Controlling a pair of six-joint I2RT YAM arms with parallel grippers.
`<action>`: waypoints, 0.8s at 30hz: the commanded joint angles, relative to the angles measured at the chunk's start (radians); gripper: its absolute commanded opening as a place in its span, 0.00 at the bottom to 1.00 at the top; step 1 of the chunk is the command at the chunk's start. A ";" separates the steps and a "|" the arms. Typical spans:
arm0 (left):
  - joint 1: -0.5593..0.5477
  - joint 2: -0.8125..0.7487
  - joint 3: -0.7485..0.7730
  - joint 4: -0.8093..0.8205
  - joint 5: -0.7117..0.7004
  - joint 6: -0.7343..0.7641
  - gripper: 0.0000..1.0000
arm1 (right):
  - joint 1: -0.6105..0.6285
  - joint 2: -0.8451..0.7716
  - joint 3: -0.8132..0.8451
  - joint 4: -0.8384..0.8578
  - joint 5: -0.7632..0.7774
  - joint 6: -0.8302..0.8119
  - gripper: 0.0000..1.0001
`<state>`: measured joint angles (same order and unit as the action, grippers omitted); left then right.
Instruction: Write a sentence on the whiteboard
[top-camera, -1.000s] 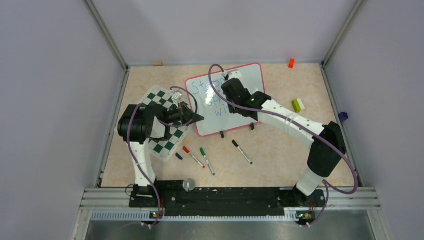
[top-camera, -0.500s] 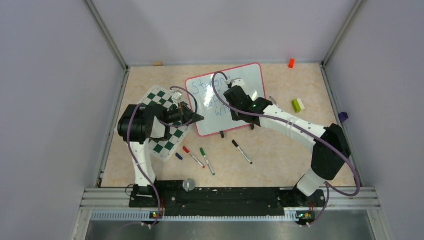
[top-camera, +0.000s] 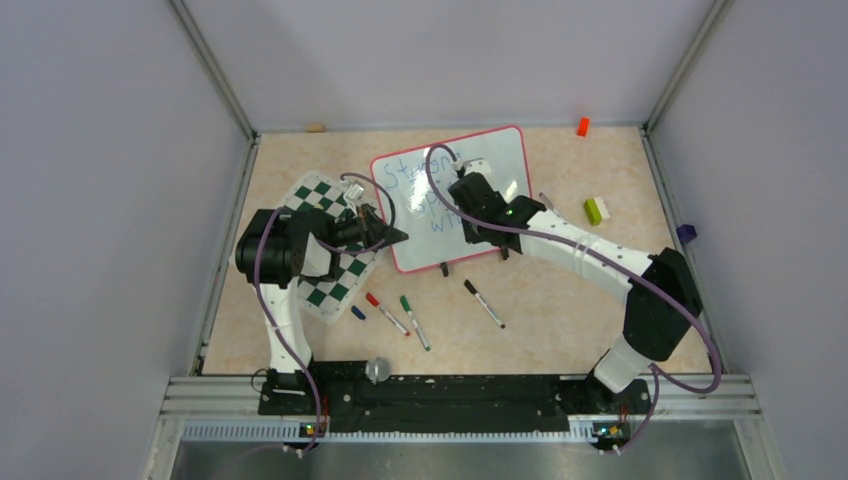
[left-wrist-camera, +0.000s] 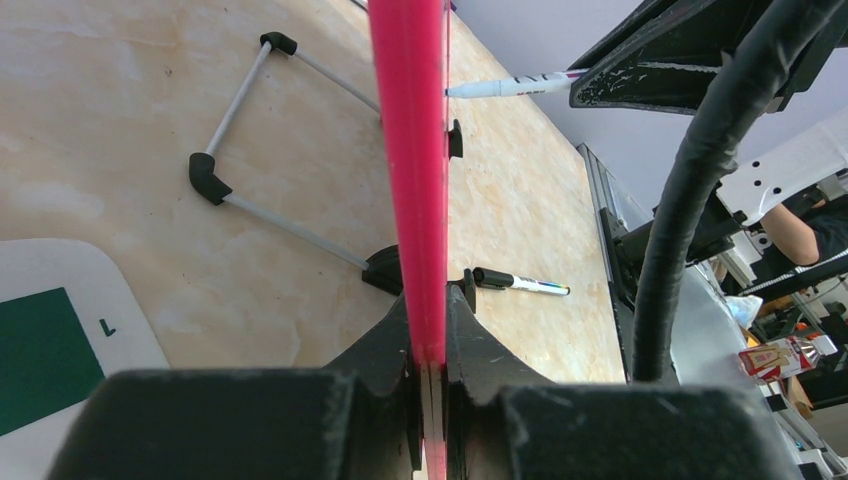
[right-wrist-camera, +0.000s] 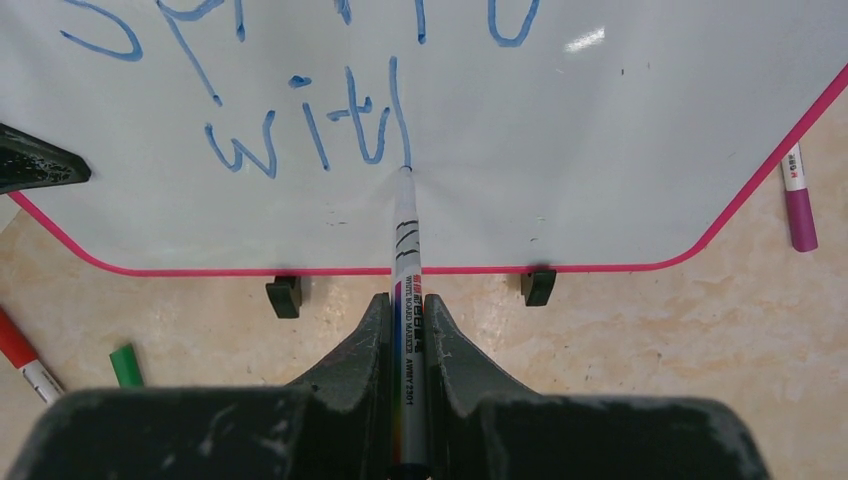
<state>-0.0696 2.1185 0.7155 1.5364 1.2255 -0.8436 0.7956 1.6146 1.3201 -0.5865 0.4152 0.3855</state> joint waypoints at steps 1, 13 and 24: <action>0.032 -0.010 -0.006 0.083 -0.080 0.074 0.00 | -0.012 0.020 0.079 0.037 0.028 -0.023 0.00; 0.032 -0.010 -0.006 0.083 -0.080 0.074 0.00 | -0.029 0.039 0.121 0.034 0.041 -0.045 0.00; 0.032 -0.010 -0.006 0.083 -0.080 0.074 0.00 | -0.047 0.032 0.115 0.022 0.066 -0.045 0.00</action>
<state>-0.0696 2.1185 0.7151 1.5364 1.2251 -0.8440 0.7811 1.6432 1.3964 -0.5922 0.4229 0.3508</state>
